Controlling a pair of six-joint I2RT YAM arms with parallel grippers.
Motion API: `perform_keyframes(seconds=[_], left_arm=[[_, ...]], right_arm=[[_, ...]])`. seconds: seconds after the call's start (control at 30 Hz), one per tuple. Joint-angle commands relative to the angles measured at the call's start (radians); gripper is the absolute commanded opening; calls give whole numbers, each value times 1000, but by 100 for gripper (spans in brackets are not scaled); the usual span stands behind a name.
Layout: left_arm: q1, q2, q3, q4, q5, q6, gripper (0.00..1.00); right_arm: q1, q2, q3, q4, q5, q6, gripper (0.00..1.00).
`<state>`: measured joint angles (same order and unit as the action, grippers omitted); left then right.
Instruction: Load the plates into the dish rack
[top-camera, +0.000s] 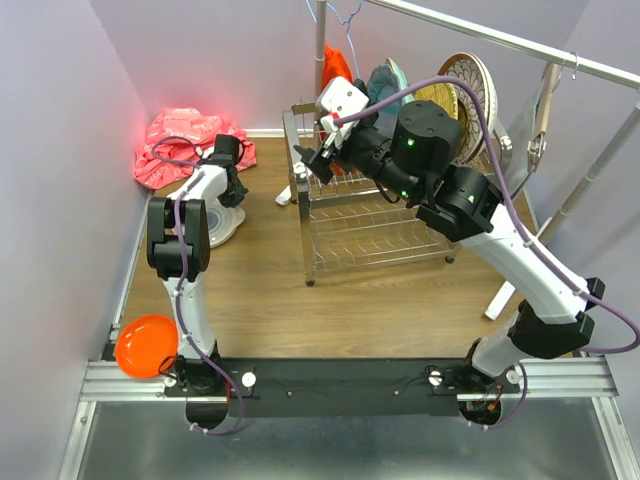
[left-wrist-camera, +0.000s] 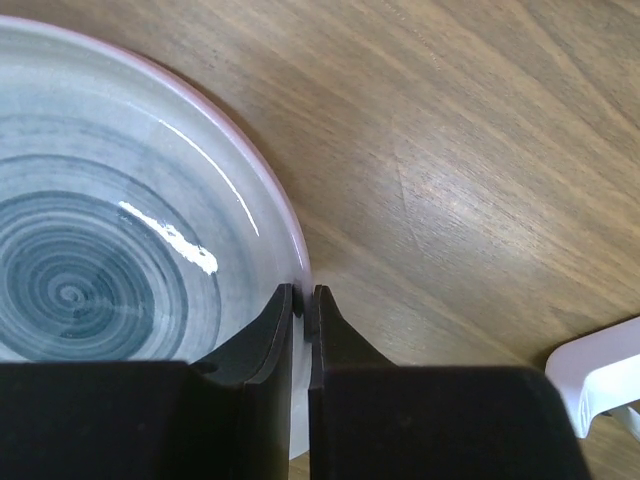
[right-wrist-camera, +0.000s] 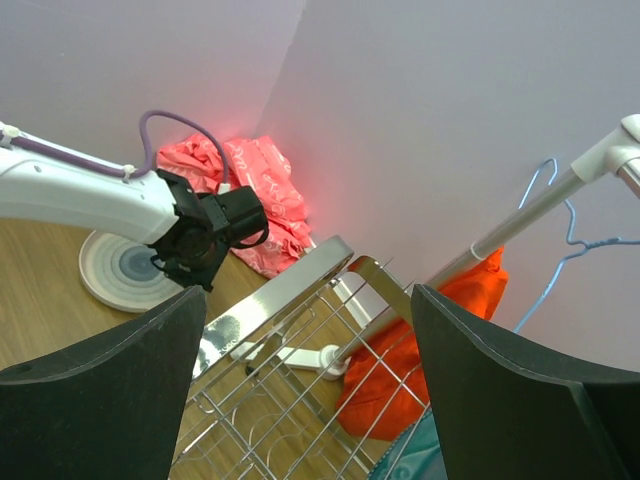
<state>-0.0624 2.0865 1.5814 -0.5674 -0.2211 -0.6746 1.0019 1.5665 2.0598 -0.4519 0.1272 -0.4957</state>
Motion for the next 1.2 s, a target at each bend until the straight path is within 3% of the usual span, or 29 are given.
perform_keyframes(seconds=[0.0,0.23,0.37,0.53,0.63,0.9,1.17], left_arm=[[-8,15,29,30,72,84,10],[-8,-52,-12,83,154,173,40],[1,-124,-14,75,147,195,51],[44,-342,-124,162,210,184,65],[97,-479,-211,227,299,143,66],[415,-851,-750,553,574,17,69],[539,-807,-896,601,615,4,69]], right_arm=[[6,-34,3,-1,11,2,91],[6,-49,5,-1,0,14,91],[6,-69,-23,-2,-20,16,91],[4,-92,-58,-2,-52,17,91],[4,-98,-64,-4,-55,22,91],[4,-112,-93,-16,-92,39,92],[6,-111,-112,-22,-100,22,92]])
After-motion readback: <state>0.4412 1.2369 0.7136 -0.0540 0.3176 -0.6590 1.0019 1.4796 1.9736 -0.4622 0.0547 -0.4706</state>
